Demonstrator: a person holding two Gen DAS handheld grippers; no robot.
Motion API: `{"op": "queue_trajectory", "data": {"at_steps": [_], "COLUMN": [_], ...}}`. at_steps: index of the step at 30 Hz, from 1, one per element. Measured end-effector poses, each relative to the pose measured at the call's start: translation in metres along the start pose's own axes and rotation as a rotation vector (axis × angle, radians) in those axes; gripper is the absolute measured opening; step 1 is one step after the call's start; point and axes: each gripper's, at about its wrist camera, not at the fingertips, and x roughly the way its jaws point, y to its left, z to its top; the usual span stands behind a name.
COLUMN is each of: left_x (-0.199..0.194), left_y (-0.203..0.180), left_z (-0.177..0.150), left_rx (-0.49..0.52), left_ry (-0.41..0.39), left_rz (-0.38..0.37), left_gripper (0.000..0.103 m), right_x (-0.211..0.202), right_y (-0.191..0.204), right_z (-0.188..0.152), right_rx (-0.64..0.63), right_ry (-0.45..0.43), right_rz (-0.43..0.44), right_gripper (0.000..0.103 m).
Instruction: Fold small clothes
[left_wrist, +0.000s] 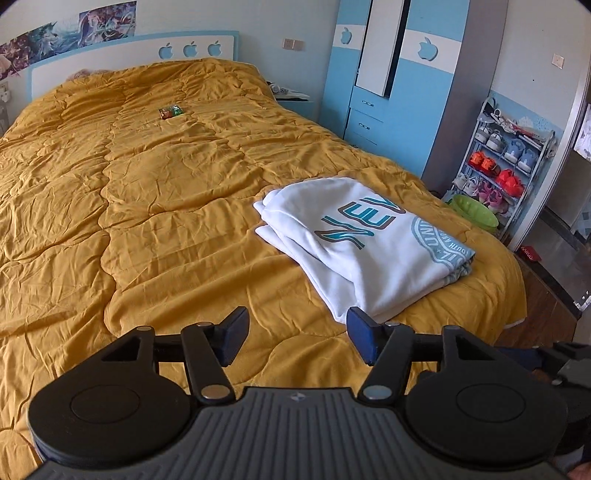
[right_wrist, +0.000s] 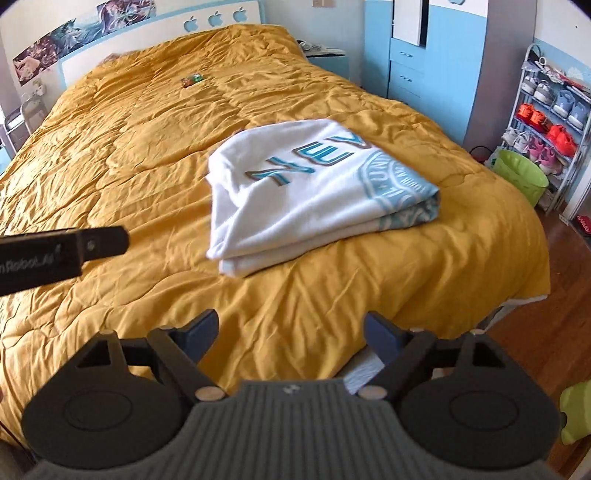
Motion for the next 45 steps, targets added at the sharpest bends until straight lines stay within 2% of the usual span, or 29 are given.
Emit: {"op": "queue_trajectory", "data": {"at_steps": [5,8,15,31,40,45], "left_x": [0.004,0.009,0.011,0.003,0.007,0.006], "left_y": [-0.01,-0.012,-0.017,-0.022,-0.019,-0.019], "left_z": [-0.012,-0.019,-0.024,-0.024,-0.024,-0.025], "left_rx": [0.027,0.004,0.022,0.013,0.004,0.016], "left_ry": [0.048,0.076,0.091,0.009,0.05,0.043], "left_rz": [-0.014,-0.005,-0.007,-0.004,-0.001,0.011], "left_gripper": [0.072,0.065,0.064,0.064,0.064,0.064], "right_x": [0.001,0.002,0.006,0.0,0.002,0.004], "right_y": [0.016,0.016,0.011,0.008,0.011,0.011], "right_z": [-0.007,-0.005,-0.005,-0.006,-0.009,-0.009], "right_rx": [-0.031,-0.013,0.005,0.01,-0.004,0.004], "right_ry": [0.057,0.064,0.064,-0.016,-0.037,-0.033], "right_rz": [0.009,0.01,0.006,-0.001,-0.008,0.007], "right_gripper": [0.082,0.082,0.082,0.081,0.081,0.081]}}
